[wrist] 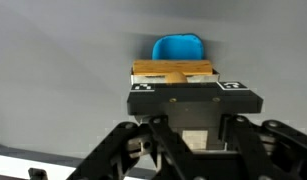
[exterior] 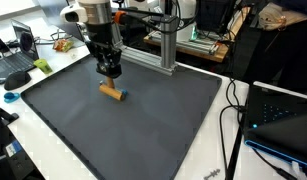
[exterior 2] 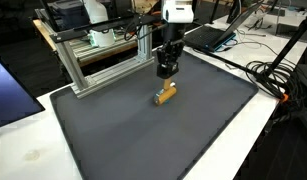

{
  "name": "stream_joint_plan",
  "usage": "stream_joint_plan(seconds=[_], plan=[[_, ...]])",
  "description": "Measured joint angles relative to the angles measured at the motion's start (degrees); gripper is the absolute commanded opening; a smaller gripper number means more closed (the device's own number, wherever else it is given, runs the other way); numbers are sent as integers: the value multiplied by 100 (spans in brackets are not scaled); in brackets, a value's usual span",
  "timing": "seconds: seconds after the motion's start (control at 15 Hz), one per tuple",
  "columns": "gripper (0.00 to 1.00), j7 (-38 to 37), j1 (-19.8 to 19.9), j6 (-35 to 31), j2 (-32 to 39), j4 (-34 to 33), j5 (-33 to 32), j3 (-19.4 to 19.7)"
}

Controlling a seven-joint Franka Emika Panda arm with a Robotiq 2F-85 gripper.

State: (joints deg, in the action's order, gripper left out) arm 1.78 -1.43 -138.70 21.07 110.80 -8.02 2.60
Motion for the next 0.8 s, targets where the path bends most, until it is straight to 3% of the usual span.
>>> stream_joint_plan(seconds=[0.4,0.8], plan=[[22,279,65,25,9,-4,38,-59],[22,827,375,341,139,-264,527,-210]])
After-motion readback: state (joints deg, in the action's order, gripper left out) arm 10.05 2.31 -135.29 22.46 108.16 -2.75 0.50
